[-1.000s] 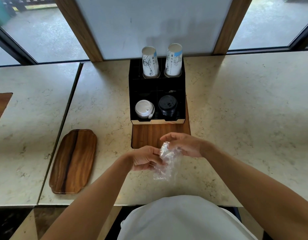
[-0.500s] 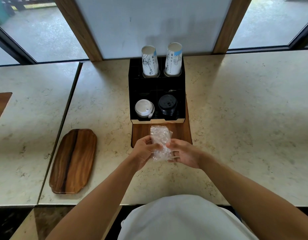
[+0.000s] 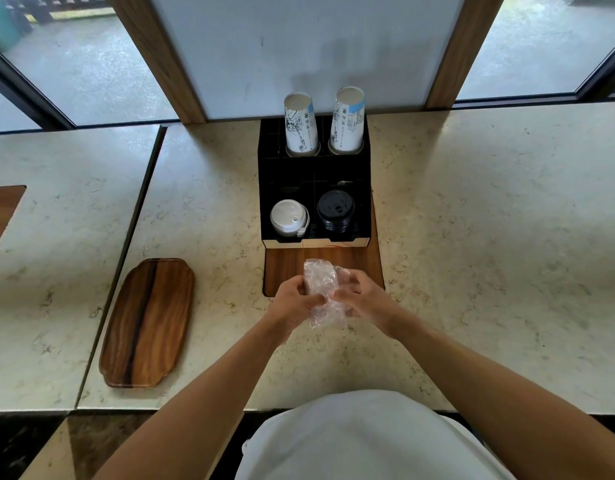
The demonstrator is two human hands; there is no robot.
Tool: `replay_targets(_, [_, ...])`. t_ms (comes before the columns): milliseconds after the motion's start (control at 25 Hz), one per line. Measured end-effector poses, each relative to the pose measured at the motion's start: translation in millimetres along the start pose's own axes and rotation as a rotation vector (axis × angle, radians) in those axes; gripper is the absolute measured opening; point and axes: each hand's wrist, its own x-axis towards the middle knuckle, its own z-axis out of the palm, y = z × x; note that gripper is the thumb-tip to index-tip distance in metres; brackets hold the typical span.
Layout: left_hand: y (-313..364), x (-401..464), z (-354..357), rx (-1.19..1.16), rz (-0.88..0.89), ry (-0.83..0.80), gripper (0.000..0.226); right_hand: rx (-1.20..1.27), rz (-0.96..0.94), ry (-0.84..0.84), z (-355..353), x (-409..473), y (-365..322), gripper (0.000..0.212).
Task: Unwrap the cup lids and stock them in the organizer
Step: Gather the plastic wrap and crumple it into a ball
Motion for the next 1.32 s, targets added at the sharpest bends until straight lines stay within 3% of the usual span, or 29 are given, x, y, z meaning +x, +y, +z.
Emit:
replay_targets(120, [-2, 1, -1, 0.034, -0.012, 0.044, 0.031, -0.119, -0.068, 0.104, 0, 2, 6, 0.055])
replay_targets(320, [-4, -1, -1, 0.033, -0.019, 0.023, 0.044, -0.165, -0.087, 0.053, 1, 5, 6, 0.039])
replay_targets(520, [-3, 1, -4, 0.012, -0.023, 0.011, 0.031, -0.074, -0.038, 0.032, -1, 9, 3, 0.024])
replay_targets(720, [-1, -2, -8, -0.124, -0.091, -0.127, 0.035, 0.031, 0.023, -0.045, -10, 12, 4, 0.021])
replay_targets(920, [-2, -1, -11, -0.266, -0.146, -0.222, 0.032, 0.027, -0.024, 0.009, -17, 14, 8, 0.022])
replay_targets(1120, [-2, -2, -12, -0.181, -0.137, -0.203, 0.034, 0.076, -0.041, 0.010, -19, 14, 11, 0.018])
replay_targets(1320, [-6, -3, -11, -0.298, -0.144, -0.203, 0.042, 0.122, -0.049, -0.008, -17, 16, 16, 0.008])
